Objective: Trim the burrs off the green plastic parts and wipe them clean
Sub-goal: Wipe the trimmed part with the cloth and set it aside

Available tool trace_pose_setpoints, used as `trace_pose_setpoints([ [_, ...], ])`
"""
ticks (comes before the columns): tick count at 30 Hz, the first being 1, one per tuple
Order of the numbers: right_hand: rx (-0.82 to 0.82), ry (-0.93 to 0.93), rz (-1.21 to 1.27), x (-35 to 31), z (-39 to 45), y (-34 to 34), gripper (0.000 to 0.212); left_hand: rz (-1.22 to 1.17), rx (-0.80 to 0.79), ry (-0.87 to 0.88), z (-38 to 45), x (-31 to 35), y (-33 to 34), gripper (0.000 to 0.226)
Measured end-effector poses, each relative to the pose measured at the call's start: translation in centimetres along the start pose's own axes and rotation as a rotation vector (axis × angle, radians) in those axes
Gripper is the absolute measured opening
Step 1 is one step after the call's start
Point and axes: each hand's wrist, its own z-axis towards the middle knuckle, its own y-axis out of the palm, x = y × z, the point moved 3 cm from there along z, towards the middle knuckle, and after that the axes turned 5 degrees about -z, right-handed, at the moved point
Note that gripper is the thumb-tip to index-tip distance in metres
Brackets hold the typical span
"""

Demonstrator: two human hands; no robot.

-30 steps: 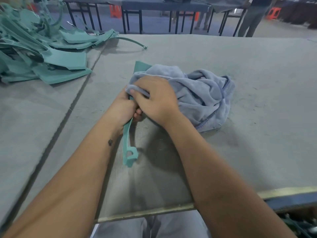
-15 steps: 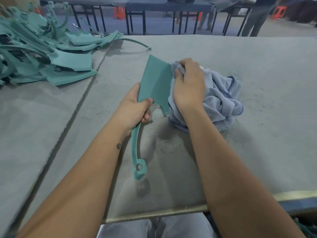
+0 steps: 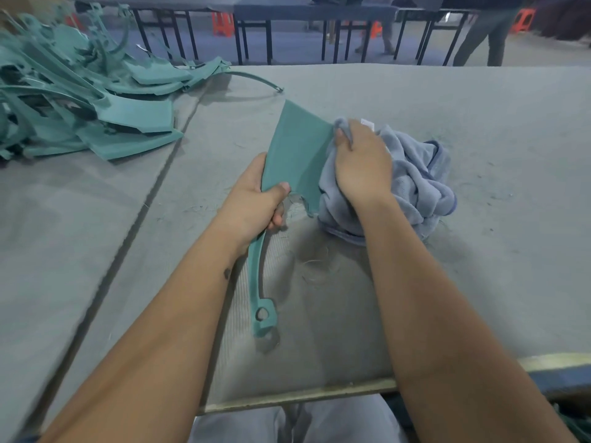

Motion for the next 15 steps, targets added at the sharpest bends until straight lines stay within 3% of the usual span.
trace_pose_setpoints([
  [4,0.054,-0.027,0.063,-1.0,-0.2,0.0,0.028,0.016,0.015,-0.011,-0.1,-0.1,0.0,0.035],
  [9,0.006,-0.264,0.273,-4.3,-1.3,0.4,0.033,0.007,0.027,-0.019,-0.3,-0.1,0.1,0.034],
  [12,-0.038,-0.405,0.255,-5.4,-1.9,0.8,0.041,-0.004,0.029,-0.025,-0.4,-0.1,0.0,0.029],
  [15,-0.066,-0.379,0.186,-4.5,-1.5,1.0,0.044,-0.004,0.039,-0.038,-0.2,0.0,-0.1,0.028],
])
